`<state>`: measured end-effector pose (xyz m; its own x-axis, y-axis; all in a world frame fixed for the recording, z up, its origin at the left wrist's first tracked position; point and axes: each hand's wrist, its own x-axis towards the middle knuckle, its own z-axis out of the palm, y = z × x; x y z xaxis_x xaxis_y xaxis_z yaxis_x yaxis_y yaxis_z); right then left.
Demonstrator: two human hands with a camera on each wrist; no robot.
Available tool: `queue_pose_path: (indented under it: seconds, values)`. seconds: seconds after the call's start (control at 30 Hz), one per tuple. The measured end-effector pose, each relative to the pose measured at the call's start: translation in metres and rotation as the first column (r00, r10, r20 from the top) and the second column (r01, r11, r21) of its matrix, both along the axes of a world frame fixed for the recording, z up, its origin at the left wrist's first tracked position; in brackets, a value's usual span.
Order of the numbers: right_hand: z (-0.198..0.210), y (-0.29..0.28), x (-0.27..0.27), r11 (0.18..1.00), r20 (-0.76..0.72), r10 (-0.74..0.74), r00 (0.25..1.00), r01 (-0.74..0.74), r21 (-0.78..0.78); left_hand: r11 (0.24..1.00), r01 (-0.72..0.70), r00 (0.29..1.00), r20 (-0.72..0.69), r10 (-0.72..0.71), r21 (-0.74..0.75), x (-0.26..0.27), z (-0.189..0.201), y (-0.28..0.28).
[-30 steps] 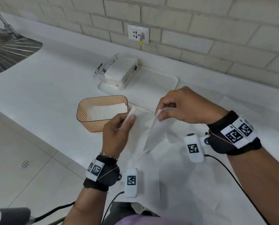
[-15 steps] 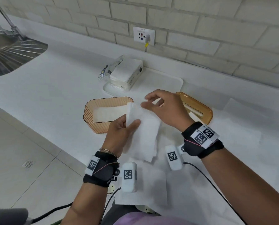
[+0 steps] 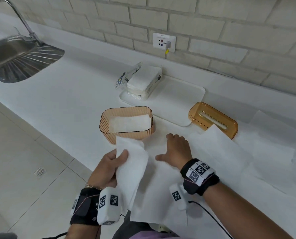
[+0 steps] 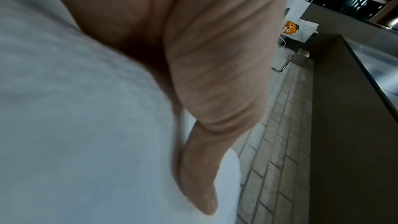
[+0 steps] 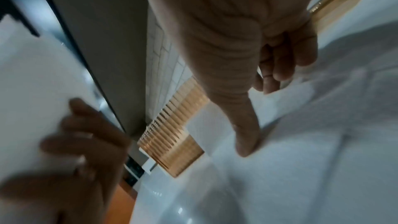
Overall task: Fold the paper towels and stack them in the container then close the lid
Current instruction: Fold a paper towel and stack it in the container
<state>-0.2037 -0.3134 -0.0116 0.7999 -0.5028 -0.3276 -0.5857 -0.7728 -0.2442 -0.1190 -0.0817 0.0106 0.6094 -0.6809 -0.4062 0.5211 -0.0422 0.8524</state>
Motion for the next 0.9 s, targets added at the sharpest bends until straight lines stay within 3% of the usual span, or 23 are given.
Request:
queue_pose_path:
  seconds: [0.17,0.33,0.43,0.57,0.7,0.77,0.9]
  values:
    - [0.009,-0.021,-0.002,0.992,-0.058,-0.033,0.998,0.04,0.123,0.994,-0.08,0.989,-0.131,0.071,-0.068,-0.01,-0.02,-0.002]
    - [0.01,-0.037,-0.011,0.932,0.082,-0.145,0.986,0.109,0.347,0.992,-0.064,0.975,-0.22,0.038,-0.112,-0.03,-0.023,-0.019]
    - [0.02,-0.039,-0.017,0.841,0.188,-0.254,0.949,0.121,0.527,0.992,-0.053,0.971,-0.238,0.024,-0.114,-0.041,-0.024,-0.031]
    - [0.041,-0.037,-0.033,0.709,0.356,-0.405,0.843,0.044,0.704,0.989,-0.026,0.976,-0.217,-0.006,-0.143,-0.044,-0.022,-0.042]
    - [0.061,-0.026,-0.05,0.685,0.49,-0.408,0.77,-0.097,0.722,0.983,-0.017,0.976,-0.218,-0.023,-0.182,-0.041,-0.02,-0.045]
    - [0.065,-0.022,-0.055,0.682,0.506,-0.379,0.775,-0.136,0.718,0.974,-0.035,0.969,-0.246,-0.021,-0.222,-0.042,-0.016,-0.048]
    - [0.066,-0.01,-0.059,0.709,0.529,-0.281,0.801,-0.198,0.677,0.972,-0.051,0.987,-0.162,0.014,-0.228,-0.042,-0.004,-0.062]
